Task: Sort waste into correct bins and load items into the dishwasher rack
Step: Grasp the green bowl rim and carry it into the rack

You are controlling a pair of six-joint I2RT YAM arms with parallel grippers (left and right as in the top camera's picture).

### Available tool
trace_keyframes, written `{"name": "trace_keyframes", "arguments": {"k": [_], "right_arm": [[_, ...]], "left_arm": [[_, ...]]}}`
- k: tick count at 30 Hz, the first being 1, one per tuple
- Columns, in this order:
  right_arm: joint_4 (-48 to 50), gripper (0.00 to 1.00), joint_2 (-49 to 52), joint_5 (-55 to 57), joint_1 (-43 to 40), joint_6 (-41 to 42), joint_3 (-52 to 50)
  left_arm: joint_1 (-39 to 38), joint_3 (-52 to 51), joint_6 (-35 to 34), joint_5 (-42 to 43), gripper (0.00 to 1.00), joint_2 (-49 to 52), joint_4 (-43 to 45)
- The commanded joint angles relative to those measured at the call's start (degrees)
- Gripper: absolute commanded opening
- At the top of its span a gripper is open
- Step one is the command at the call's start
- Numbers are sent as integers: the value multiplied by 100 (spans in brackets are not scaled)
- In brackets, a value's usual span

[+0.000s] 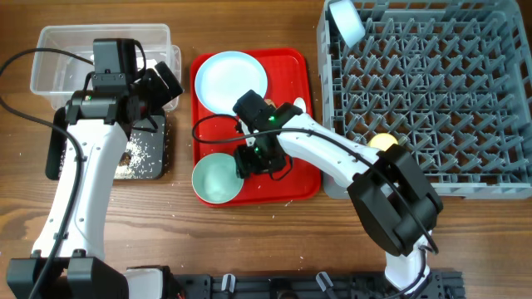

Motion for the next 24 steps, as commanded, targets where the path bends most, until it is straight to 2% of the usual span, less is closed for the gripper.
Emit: {"name": "trace_keyframes", "arguments": {"k": [1,5,6,7,8,12,21,24], "right_arm": [[98,44,-111,140,20,157,-26],[114,36,-111,188,20,181,-26],[118,32,-111,188,20,184,-26],[118,22,-111,188,20,181,-26],[118,17,-111,188,20,181,-26],[116,4,-111,186,17,184,-26],[173,4,-173,144,-26,-20,164],[70,4,-501,518,-35,-208,402]], "left_arm": [[22,79,-35,4,100,-46,11],[20,81,-35,4,100,-46,11],[22,81,-35,4,100,-46,11],[20,81,-35,4,100,-46,11],[22,81,-35,4,100,-46,11],[20,81,-35,4,100,-46,11],[22,81,-35,4,100,-46,11],[22,81,-35,4,100,-46,11]]}}
